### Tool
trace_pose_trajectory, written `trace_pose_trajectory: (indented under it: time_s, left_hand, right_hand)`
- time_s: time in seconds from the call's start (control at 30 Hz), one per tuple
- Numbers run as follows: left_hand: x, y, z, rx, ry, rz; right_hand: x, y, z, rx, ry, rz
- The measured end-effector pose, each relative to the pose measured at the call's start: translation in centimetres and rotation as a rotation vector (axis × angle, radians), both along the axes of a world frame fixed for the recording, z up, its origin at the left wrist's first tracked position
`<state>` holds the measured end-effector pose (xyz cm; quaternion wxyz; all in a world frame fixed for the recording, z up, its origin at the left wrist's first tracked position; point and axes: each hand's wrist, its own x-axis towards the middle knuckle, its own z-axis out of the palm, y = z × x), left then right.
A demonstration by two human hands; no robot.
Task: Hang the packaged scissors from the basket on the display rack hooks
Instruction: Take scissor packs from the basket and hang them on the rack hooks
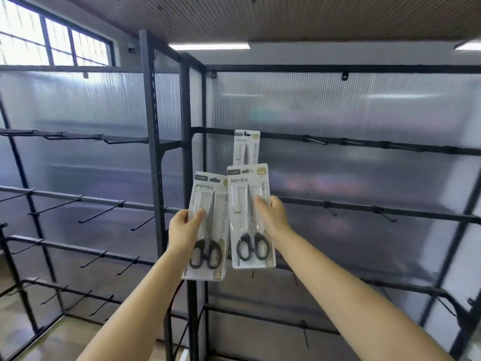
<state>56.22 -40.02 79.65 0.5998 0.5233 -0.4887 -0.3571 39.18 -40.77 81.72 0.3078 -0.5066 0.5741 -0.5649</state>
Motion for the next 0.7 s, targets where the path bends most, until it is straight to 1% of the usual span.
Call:
trace_pose_trajectory:
  time_s: [0.17, 0.27, 0.43, 0.57, 0.7]
  left_hand:
    - [-0.3, -2.8, 0.6, -0.001, -0.009, 0.051]
    - [-0.5, -4.7, 1.4, -0.013, -0.027, 0.089]
    - [-1.0, -7.7, 2.4, -0.056, -0.014, 0.135]
    - [-1.4, -9.2, 2.6, -0.057, -0.002, 0.176]
    - [-1.3, -10.3, 2.6, -0.064, -0.033, 0.197]
  right_hand:
    - [-0.9, -5.2, 2.1, -0.059, 0.019, -0.029]
    - [-1.7, -8.1, 3.4, -0.061, 0.065, -0.048]
    - [-2.7, -13.1, 5.7, -0.078, 0.073, -0.060]
    - [-3.0, -16.8, 6.5, -0.068, 0.067, -0.052]
    - [-3.0, -19.3, 6.6, -0.050, 0.081, -0.025]
